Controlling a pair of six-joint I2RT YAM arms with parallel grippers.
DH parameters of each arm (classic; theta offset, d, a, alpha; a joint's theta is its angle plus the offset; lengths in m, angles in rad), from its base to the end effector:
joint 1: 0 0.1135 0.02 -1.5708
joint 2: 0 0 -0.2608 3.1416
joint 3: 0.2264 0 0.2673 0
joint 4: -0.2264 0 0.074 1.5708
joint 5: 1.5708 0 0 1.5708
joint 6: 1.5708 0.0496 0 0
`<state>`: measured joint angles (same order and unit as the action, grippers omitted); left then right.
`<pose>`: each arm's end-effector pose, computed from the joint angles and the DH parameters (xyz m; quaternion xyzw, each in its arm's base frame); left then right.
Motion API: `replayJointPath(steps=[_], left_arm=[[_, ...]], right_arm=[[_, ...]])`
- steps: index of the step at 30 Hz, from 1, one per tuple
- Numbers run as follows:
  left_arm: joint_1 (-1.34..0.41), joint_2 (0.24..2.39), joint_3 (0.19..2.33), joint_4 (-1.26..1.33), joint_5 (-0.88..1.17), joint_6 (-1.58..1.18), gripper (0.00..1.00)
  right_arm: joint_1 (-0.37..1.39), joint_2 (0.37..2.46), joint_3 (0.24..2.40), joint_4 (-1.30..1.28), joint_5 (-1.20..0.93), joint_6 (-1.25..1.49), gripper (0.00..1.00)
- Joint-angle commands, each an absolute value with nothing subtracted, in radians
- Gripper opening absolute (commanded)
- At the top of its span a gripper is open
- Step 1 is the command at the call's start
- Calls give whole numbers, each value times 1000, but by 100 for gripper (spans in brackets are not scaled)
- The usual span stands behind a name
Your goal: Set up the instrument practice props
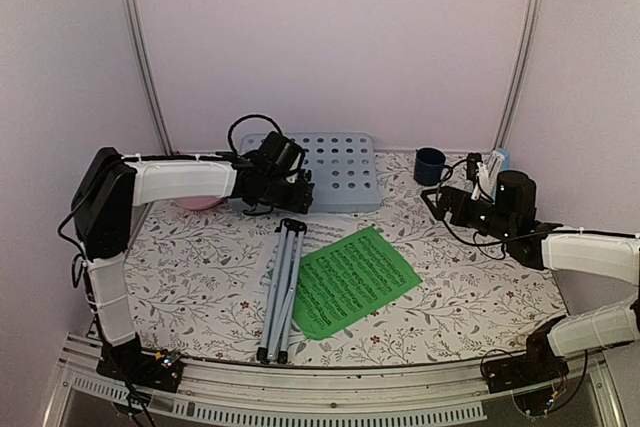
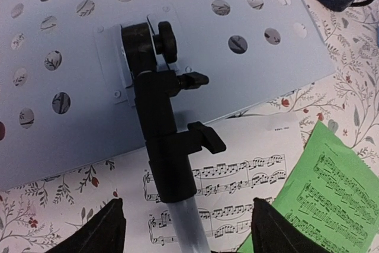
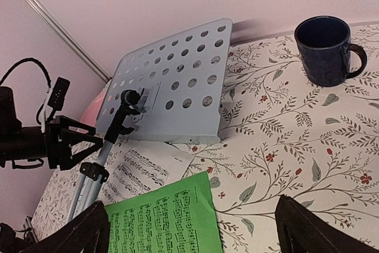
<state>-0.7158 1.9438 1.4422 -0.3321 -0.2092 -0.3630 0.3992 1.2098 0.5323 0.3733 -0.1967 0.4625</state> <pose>0.3498 -0.2906 0.1930 0.1258 0.9200 -0.1005 0.3574 0.2592 0.1199 0.2042 -0.0327 0.8036 0.3179 0.5021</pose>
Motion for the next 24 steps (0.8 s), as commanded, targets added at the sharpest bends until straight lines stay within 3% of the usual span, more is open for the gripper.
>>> replayJointPath(steps=[1,24], left_arm=[[-732,2022,1502,-422,-257,-399,69],[-735,2207,1673,-521,-314,-426,49]], right_arm=[[407,1179,499,434,-193,511,99],[407,1162,470,429,-169,548,99]])
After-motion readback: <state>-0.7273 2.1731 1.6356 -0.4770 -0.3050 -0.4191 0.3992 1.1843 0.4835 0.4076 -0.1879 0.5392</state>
